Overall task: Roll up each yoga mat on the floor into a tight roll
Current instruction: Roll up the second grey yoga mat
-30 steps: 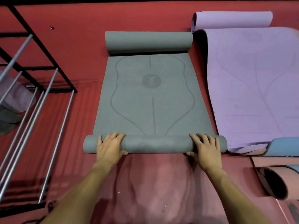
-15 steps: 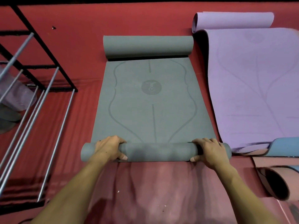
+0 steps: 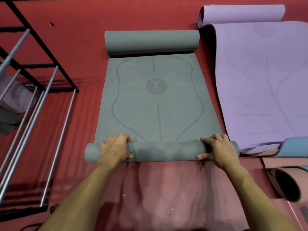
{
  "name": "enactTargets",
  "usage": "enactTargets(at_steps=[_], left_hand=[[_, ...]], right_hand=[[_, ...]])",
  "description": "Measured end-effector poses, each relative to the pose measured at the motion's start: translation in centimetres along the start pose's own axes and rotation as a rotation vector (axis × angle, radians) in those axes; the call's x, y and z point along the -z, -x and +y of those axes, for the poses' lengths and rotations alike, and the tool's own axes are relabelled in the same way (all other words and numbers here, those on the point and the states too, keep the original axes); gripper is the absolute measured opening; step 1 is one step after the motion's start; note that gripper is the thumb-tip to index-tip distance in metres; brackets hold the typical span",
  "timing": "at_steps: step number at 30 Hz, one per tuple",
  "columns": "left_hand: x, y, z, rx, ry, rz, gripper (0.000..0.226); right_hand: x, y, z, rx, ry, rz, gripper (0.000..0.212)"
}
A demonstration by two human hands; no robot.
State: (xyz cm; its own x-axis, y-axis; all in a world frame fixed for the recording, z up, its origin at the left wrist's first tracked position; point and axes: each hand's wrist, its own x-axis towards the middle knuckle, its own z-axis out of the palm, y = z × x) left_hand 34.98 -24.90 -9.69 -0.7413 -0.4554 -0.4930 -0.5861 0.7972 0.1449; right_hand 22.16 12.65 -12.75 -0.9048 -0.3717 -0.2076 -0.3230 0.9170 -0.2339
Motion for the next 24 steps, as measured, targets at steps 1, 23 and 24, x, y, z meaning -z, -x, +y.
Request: enactTargets(at_steps=[1,23,24], left_hand=[[0.1,0.0,0.3,0.008,-0.006,-0.007,0.057],[0.7,-0.3,1.6,-0.042,-0.022,0.092,0.048],[0.8,-0.3,1.7,-0.041,-0.012,0.108,0.045]], right_hand=[[0.1,-0.1,-0.1,-0.004,-0.011,0.005,0.085],[2.1,-1.5,-3.0,-0.013,0.065,-0.176,0.059],[1.9,-1.4,-3.2,-0.015,0.067,-0.175,0.071]])
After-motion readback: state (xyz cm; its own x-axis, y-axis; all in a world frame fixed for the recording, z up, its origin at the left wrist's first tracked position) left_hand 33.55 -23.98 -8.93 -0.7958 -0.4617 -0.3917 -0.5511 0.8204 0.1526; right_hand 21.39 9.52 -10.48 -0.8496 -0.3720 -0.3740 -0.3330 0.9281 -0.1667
